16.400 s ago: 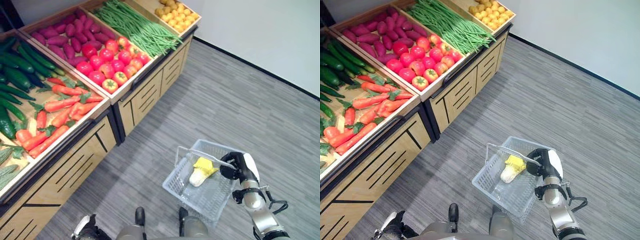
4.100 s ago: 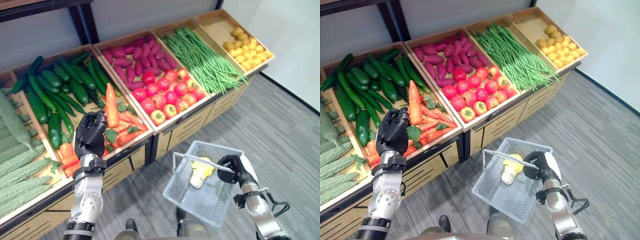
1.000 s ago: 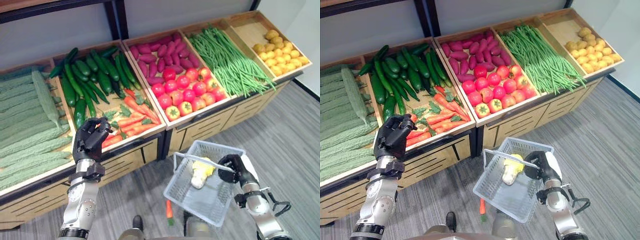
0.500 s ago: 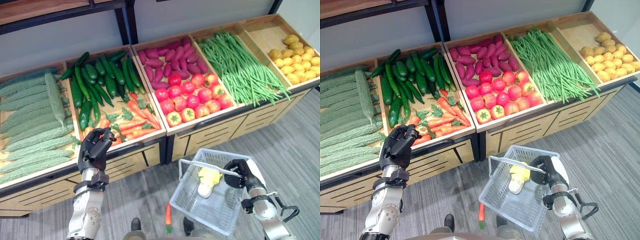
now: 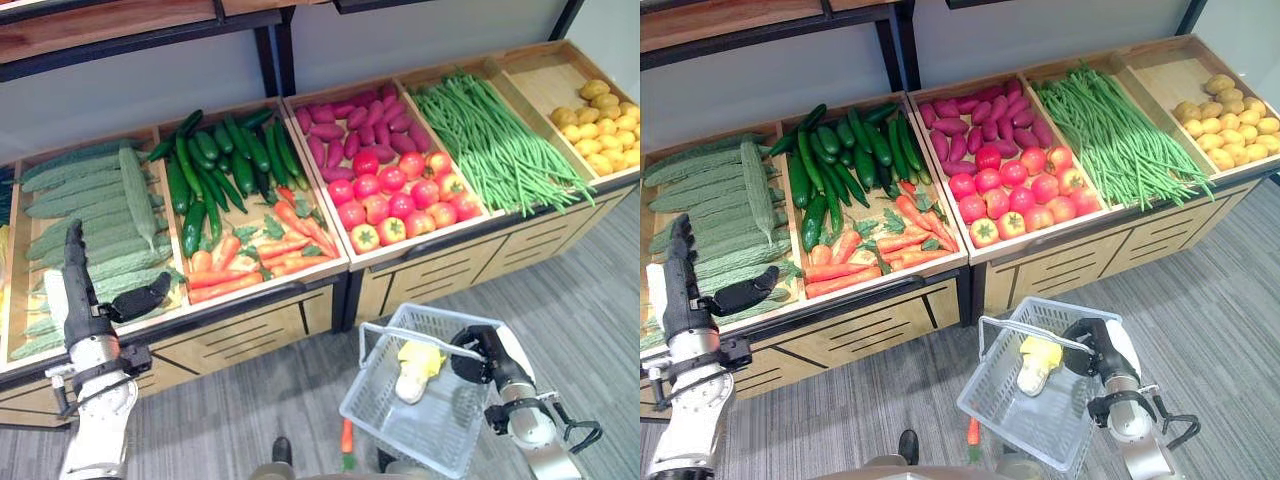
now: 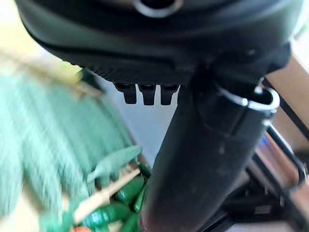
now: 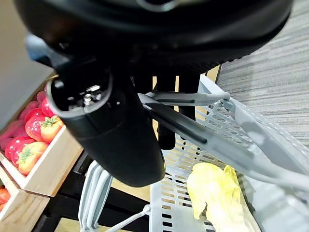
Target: Get the vegetables into the basket
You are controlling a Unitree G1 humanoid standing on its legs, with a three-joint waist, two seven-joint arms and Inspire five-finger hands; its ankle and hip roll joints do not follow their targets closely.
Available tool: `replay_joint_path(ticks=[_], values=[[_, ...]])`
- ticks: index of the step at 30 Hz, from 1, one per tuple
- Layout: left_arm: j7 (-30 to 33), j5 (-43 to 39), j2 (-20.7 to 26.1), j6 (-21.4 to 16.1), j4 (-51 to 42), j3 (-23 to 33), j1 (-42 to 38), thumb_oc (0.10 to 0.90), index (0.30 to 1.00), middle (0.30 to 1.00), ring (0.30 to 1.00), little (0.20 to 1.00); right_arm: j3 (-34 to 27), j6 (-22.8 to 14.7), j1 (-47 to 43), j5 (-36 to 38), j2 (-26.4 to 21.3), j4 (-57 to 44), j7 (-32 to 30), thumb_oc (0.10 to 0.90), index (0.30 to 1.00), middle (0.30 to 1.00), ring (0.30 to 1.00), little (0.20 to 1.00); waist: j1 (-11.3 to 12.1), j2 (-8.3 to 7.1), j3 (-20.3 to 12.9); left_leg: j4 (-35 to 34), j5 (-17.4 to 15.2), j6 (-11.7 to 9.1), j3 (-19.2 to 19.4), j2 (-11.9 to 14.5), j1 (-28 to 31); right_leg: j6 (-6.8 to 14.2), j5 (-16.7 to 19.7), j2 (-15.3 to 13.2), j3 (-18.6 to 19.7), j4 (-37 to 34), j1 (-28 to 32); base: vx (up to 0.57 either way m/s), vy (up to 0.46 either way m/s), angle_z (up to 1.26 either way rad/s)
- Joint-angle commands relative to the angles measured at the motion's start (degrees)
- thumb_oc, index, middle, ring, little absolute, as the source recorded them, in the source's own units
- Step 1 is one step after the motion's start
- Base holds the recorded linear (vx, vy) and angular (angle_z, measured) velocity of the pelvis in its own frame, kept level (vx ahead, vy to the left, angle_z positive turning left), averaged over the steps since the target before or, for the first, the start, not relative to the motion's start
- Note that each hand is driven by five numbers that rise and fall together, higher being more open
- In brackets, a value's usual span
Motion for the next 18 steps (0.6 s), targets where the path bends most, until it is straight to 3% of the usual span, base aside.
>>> replay_joint_path(ticks=[1,4,7,18], values=[[6.07,11.44,7.35,1.30,2.52,0.90,-7.01,0.900,1.000,1.000,1.000,1.000,-1.07,-8.85,-7.09,3.34,-2.90,-6.03,-2.94,0.400,0.300,0.300,0.300,0.300,-0.73,-3.42,-4.49,0.05,-3.68,-0.65,0.81,0.53,1.22,2.32,-0.09,-1.55,-3.23,-0.05,-1.87,0.01,0.028,-0.12],[5.71,18.05,13.91,4.24,6.76,-1.10,-9.28,0.900,1.000,1.000,1.000,1.000,-0.04,-9.03,-7.72,3.86,-3.66,-6.37,-2.67,0.400,0.300,0.300,0.300,0.300,-1.45,-3.17,-4.42,0.05,-3.79,-0.74,1.32,0.49,1.21,2.56,0.17,-1.57,-2.79,-0.05,-2.15,0.00,0.032,-0.07],[5.19,20.49,16.33,5.38,10.39,-3.89,-11.59,0.900,1.000,1.000,1.000,1.000,1.01,-9.12,-8.22,3.91,-3.91,-6.58,-2.62,0.400,0.300,0.300,0.300,0.300,-2.15,-3.07,-4.27,0.05,-3.79,-0.83,1.80,0.43,1.15,2.80,0.44,-1.60,-2.46,-0.05,-2.54,0.00,0.028,-0.09],[1.11,18.15,17.78,5.71,20.65,-12.88,-20.44,0.900,1.000,1.000,1.000,1.000,2.20,-8.54,-8.98,4.67,-3.48,-5.73,-2.78,0.400,0.300,0.300,0.300,0.300,-4.32,-2.80,-3.91,0.05,-4.17,-0.78,3.81,0.43,1.40,3.29,1.13,-1.50,-0.68,-0.05,-4.01,0.00,0.021,-0.13]])
